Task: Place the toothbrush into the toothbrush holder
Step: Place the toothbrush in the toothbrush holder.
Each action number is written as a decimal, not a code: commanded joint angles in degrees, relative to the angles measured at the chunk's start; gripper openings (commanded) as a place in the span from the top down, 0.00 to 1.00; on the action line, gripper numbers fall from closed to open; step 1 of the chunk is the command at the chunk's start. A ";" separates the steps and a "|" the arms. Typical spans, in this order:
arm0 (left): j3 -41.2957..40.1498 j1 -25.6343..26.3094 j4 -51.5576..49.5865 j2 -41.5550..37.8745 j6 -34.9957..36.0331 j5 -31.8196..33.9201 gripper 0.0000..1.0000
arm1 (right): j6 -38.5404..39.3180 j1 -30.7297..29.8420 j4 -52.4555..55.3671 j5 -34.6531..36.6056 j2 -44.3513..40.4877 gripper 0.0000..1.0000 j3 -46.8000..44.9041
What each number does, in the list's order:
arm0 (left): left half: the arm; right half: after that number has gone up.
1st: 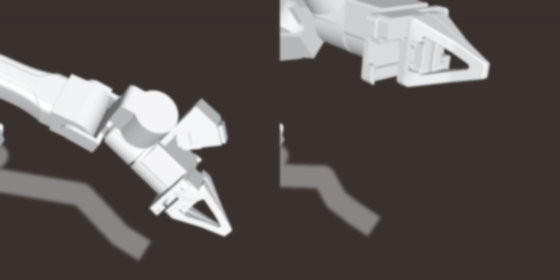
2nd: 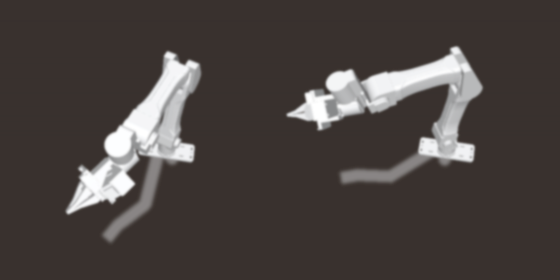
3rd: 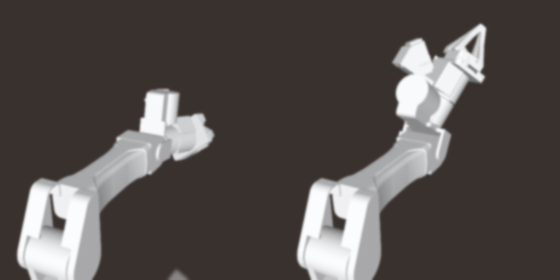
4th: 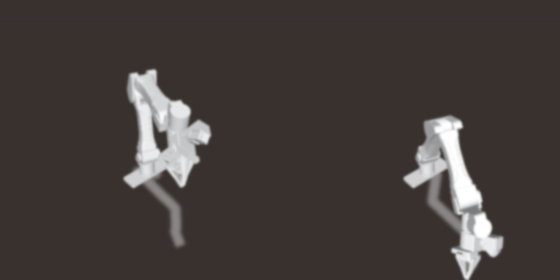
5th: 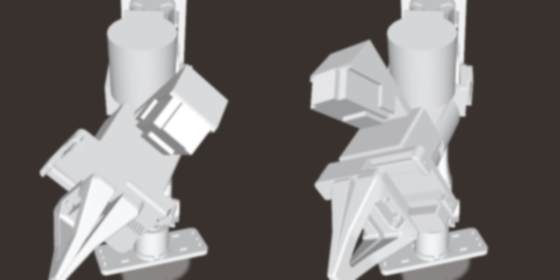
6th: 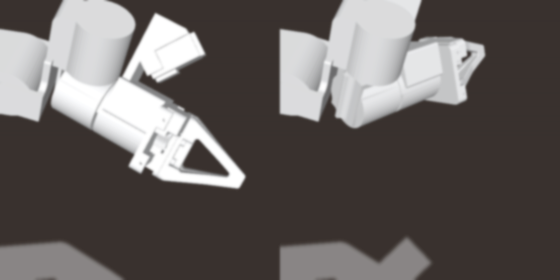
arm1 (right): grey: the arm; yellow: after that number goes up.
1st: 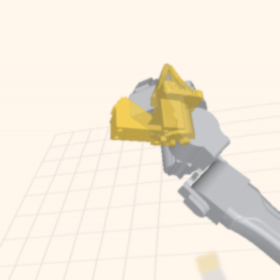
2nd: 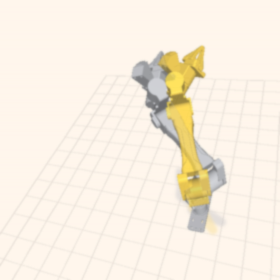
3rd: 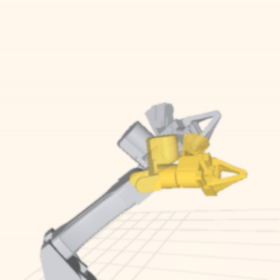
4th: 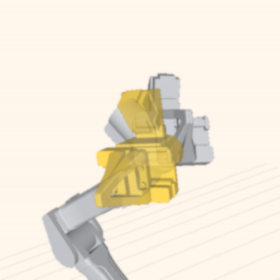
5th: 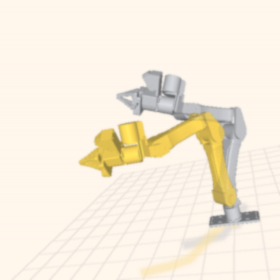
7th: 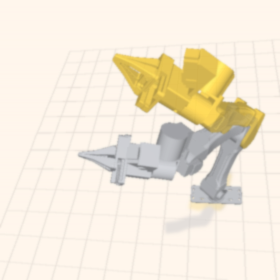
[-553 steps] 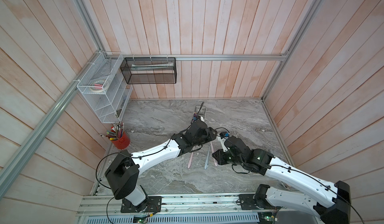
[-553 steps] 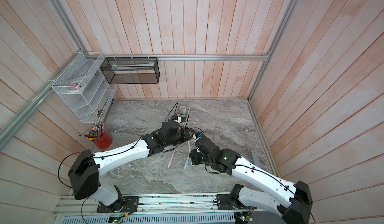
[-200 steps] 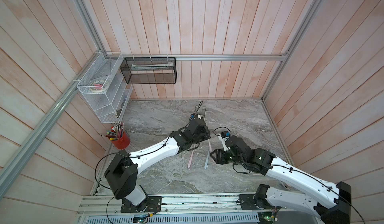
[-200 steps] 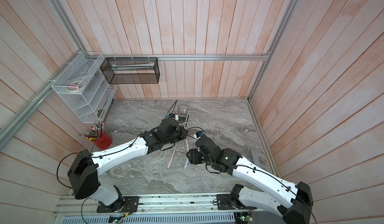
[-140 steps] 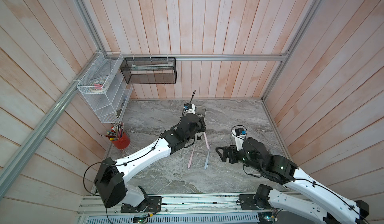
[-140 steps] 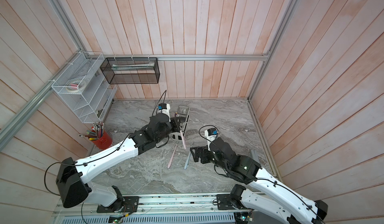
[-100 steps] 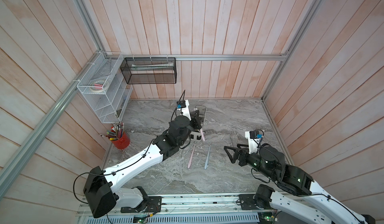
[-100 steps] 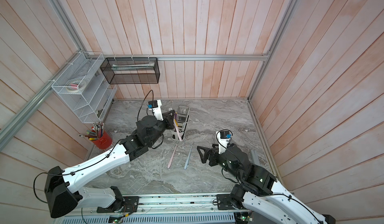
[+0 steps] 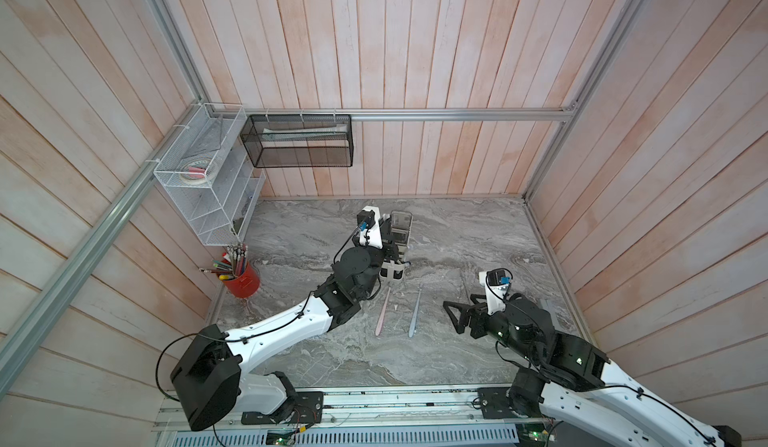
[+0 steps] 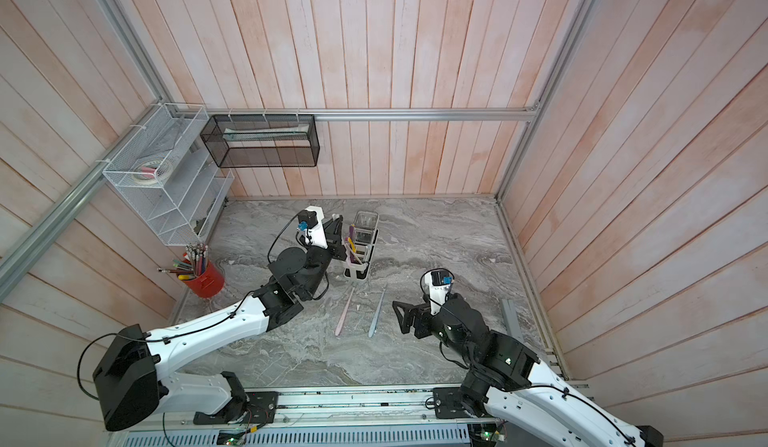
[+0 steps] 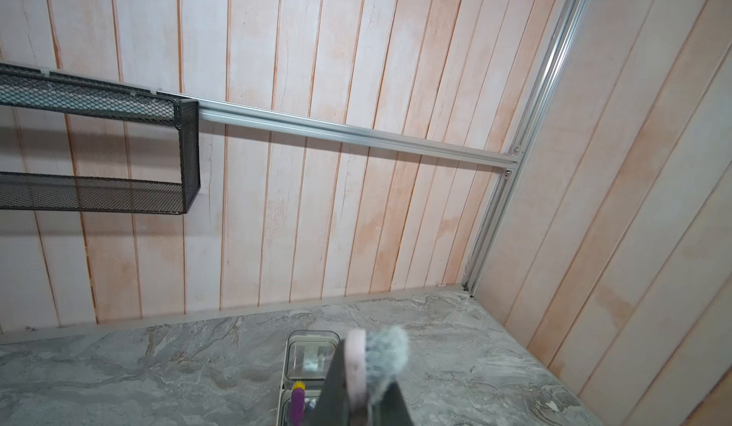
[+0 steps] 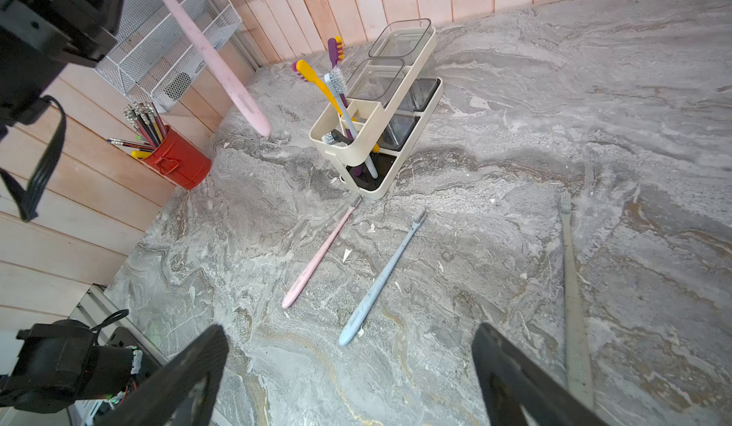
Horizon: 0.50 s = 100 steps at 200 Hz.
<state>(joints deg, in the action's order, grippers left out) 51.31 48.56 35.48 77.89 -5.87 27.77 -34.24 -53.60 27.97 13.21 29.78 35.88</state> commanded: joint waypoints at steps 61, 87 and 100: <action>1.27 0.18 9.92 9.17 4.53 2.68 1.00 | 1.46 -0.27 -3.18 -1.30 -0.70 0.02 -1.60; 1.77 0.16 13.82 11.47 5.28 3.16 1.00 | 1.72 -0.27 -3.37 -1.27 -0.69 0.02 -1.51; 2.29 0.14 15.87 12.85 6.36 3.62 1.00 | 1.81 -0.26 -3.50 -1.22 -0.51 0.02 -1.59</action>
<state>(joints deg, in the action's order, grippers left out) 51.42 48.56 45.06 88.60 -1.87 29.87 -33.56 -53.60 25.43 12.38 29.50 34.87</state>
